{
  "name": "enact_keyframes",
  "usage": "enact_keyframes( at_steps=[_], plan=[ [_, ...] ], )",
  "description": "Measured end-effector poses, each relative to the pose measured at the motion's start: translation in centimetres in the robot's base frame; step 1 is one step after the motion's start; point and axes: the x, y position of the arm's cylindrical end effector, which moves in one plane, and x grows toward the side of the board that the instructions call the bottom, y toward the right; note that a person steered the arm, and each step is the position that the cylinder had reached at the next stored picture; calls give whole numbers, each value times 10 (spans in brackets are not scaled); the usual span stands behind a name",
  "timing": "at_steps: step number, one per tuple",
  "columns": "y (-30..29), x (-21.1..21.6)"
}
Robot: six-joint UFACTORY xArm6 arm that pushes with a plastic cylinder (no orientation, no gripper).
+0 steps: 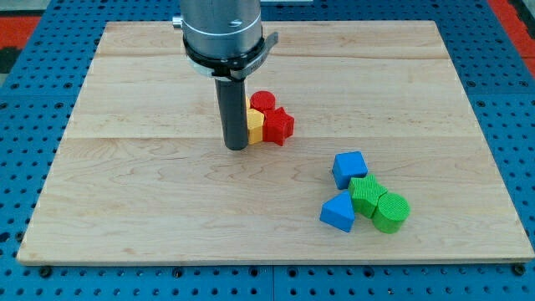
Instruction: Move the yellow and the red blocks towards the top center
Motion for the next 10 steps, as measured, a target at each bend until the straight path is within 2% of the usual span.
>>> enact_keyframes(
  at_steps=[1, 3, 5, 6, 7, 8, 9, 10],
  plan=[
    [4, 37],
    [66, -10],
    [67, -70],
    [72, -65],
    [77, 16],
    [39, 11],
    [11, -38],
    [-4, -62]
  ],
)
